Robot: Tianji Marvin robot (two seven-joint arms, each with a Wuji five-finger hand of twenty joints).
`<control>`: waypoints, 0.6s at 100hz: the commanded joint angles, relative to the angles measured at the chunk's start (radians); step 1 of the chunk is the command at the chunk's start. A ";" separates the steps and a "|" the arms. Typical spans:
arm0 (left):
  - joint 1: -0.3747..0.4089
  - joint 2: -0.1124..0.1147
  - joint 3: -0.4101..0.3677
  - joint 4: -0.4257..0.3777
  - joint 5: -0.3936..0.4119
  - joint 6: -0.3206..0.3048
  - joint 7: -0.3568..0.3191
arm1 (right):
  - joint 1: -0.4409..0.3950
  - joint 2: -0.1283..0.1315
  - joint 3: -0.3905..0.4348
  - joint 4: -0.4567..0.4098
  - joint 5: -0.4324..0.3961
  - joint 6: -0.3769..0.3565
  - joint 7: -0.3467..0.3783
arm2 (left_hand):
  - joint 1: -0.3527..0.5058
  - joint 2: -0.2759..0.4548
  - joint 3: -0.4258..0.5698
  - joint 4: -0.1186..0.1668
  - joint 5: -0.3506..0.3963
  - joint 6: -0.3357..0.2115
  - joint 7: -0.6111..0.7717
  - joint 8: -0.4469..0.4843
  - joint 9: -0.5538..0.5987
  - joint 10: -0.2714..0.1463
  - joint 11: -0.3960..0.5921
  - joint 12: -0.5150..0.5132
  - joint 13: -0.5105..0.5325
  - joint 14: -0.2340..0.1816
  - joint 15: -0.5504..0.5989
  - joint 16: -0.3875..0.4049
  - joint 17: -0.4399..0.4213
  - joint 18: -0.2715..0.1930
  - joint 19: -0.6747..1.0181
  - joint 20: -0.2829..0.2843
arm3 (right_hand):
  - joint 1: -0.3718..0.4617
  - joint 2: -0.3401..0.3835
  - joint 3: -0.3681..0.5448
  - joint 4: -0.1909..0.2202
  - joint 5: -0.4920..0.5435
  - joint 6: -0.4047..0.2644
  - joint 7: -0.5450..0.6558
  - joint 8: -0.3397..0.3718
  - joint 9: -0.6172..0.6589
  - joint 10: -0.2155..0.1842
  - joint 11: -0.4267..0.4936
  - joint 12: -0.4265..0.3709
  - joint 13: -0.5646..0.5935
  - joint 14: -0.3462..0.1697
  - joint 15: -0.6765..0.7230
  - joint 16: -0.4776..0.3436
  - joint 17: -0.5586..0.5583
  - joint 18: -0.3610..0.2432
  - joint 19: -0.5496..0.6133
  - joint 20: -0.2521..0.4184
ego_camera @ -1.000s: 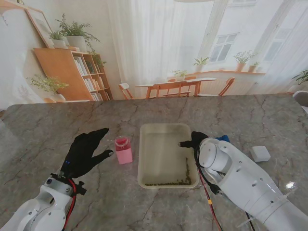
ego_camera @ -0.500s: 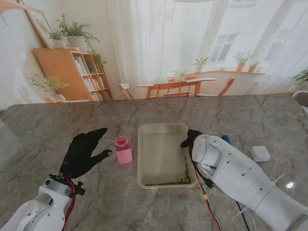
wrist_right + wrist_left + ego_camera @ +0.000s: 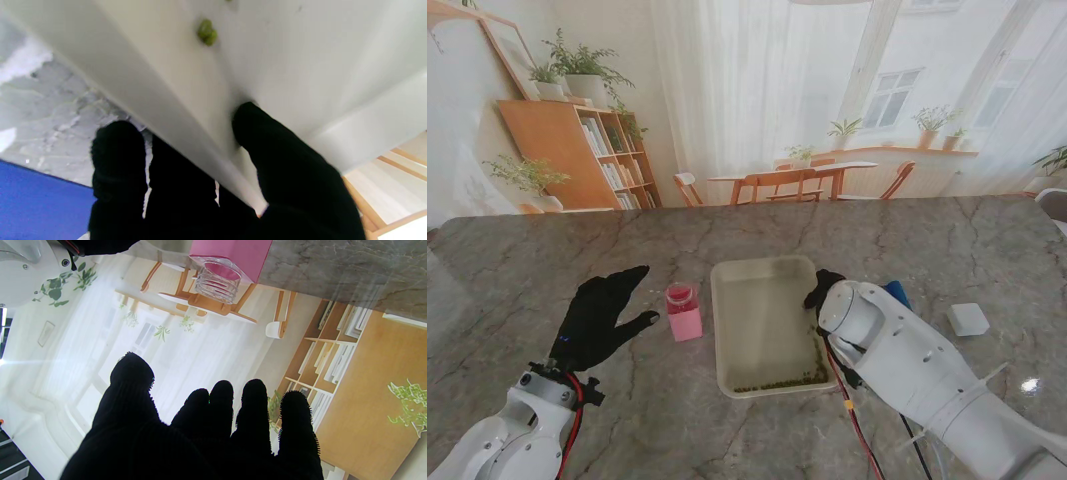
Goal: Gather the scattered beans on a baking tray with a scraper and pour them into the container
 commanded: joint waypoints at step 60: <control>0.009 -0.003 0.000 -0.006 -0.003 0.004 -0.003 | -0.160 -0.079 0.214 -0.032 0.097 0.035 -0.232 | 0.023 0.036 0.000 0.006 0.018 -0.015 0.002 0.004 0.011 -0.036 -0.004 0.016 0.018 -0.006 0.014 0.003 0.000 0.019 -0.014 0.016 | -0.026 -0.079 0.291 0.055 0.239 -0.415 0.088 0.281 0.109 0.079 -0.641 -0.429 -0.005 0.191 -0.716 -0.305 -0.012 0.045 -0.313 -0.252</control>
